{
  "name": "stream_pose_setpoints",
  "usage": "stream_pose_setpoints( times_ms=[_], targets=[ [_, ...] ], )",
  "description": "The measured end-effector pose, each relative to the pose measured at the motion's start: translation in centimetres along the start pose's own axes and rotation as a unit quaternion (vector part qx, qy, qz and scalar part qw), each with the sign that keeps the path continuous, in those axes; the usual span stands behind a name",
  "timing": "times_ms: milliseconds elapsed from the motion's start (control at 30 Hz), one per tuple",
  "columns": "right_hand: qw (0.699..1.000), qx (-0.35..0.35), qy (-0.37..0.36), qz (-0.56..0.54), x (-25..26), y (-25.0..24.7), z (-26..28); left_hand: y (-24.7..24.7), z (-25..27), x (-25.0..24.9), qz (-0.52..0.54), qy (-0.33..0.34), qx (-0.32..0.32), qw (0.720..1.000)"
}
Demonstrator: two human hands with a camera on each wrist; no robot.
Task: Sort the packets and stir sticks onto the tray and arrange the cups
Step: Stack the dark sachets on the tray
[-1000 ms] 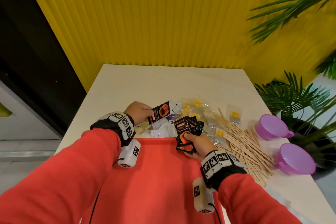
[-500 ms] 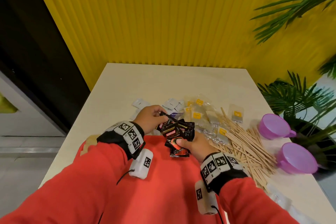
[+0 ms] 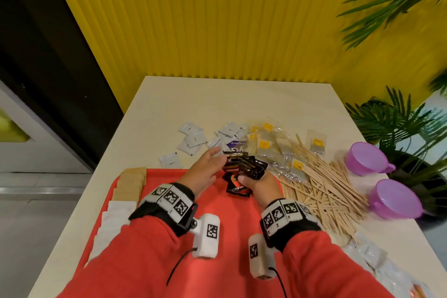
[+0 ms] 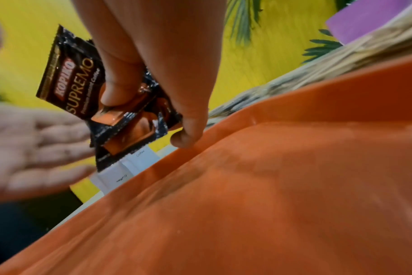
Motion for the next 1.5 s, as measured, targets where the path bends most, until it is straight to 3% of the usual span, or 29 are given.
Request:
stream_pose_setpoints(
  times_ms=[67,167,400,567,733,933,1133,1300,1400,1500],
  targets=[
    [1.000,0.008,0.017,-0.024,-0.4,0.4,-0.1,-0.7,0.1,1.8,-0.015,0.007,0.012,1.000],
    [0.999,0.031,0.022,0.000,-1.0,1.7,0.1,-0.4,0.3,3.3,-0.164,0.021,0.043,0.985],
    [0.993,0.066,-0.021,0.091,-0.9,2.9,0.4,-0.2,0.6,2.7,-0.275,0.083,-0.041,0.957],
    [0.990,0.053,-0.032,0.125,-1.2,3.0,0.7,-0.4,0.7,3.7,-0.276,0.097,-0.058,0.954],
    [0.992,0.076,-0.010,0.102,-1.6,2.7,0.9,-0.1,0.6,4.5,-0.236,0.060,-0.046,0.969],
    [0.988,0.097,-0.003,0.121,-1.5,3.3,1.3,0.9,0.4,4.1,-0.243,0.072,-0.023,0.967],
    [0.986,0.086,0.000,0.145,-1.8,3.2,1.0,0.8,0.2,4.2,-0.246,0.043,-0.037,0.968],
    [0.985,0.101,0.005,0.142,-1.8,3.3,1.2,0.8,-0.2,4.6,-0.248,0.005,-0.008,0.969],
    [0.990,0.079,0.013,0.113,-1.8,3.0,1.0,0.9,-0.3,4.7,-0.216,0.001,-0.014,0.976],
    [0.988,0.102,0.021,0.112,-1.9,2.7,1.0,0.6,-0.3,4.9,-0.162,-0.006,-0.024,0.987]
  ],
)
Point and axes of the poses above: each hand's wrist, its own z-axis away from the middle knuckle, its own y-axis out of the palm, x = y × z, the point moved 4 cm from there along -z, towards the middle knuckle, and after that the axes turned 1 degree about x, right-handed, at the moved point
